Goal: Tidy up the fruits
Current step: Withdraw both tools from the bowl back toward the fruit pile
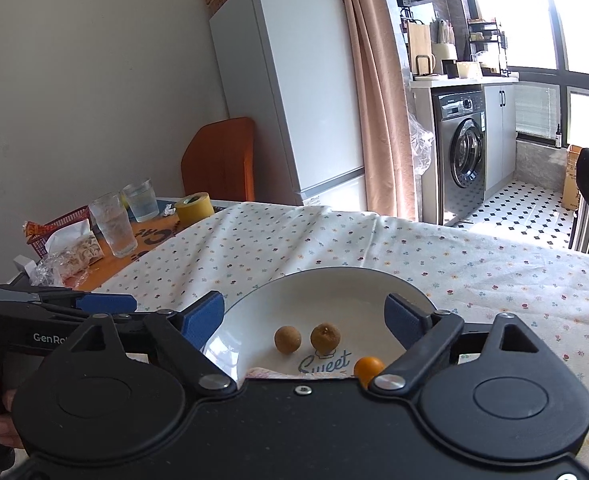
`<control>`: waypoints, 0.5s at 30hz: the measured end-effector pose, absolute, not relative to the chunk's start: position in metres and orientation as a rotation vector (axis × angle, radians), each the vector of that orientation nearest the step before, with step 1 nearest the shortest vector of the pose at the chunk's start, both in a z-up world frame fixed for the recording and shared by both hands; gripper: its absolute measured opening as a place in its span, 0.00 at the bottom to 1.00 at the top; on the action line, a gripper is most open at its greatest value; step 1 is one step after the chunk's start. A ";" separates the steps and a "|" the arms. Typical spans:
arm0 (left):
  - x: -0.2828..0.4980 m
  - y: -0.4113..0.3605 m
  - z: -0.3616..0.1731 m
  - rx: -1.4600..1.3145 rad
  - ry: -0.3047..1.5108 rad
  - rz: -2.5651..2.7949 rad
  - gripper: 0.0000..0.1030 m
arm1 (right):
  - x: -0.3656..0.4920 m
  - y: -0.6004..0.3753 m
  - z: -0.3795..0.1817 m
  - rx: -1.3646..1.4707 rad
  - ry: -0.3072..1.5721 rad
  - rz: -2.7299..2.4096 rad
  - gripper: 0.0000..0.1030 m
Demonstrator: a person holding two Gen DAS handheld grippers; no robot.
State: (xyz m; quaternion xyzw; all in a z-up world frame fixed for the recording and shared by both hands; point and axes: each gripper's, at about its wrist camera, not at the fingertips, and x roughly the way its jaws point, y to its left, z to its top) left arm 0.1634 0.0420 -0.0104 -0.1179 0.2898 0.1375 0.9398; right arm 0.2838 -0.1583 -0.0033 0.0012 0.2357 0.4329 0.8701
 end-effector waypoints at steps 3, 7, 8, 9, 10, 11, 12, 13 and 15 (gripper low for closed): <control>0.155 0.040 -0.006 -0.229 0.574 0.286 0.86 | 0.276 -0.166 -0.003 0.027 0.490 0.899 0.96; 0.147 0.035 -0.002 -0.211 0.560 0.293 0.89 | 0.264 -0.174 -0.001 0.029 0.470 0.871 1.00; 0.145 0.034 -0.001 -0.207 0.557 0.293 0.89 | 0.260 -0.176 0.000 0.026 0.463 0.864 1.00; 0.143 0.033 0.000 -0.203 0.555 0.294 0.91 | 0.258 -0.177 0.001 0.025 0.458 0.860 1.00; 0.141 0.031 0.002 -0.198 0.551 0.293 0.92 | 0.254 -0.179 0.001 0.028 0.453 0.855 1.00; 0.139 0.030 0.003 -0.194 0.547 0.293 0.93 | 0.251 -0.181 0.002 0.030 0.451 0.853 1.00; 0.137 0.028 0.004 -0.188 0.543 0.293 0.94 | 0.249 -0.183 0.003 0.031 0.451 0.850 1.00; 0.135 0.027 0.005 -0.183 0.540 0.293 0.94 | 0.247 -0.184 0.004 0.031 0.451 0.844 1.00; 0.132 0.026 0.006 -0.178 0.537 0.293 0.95 | 0.241 -0.186 0.004 0.025 0.446 0.835 1.00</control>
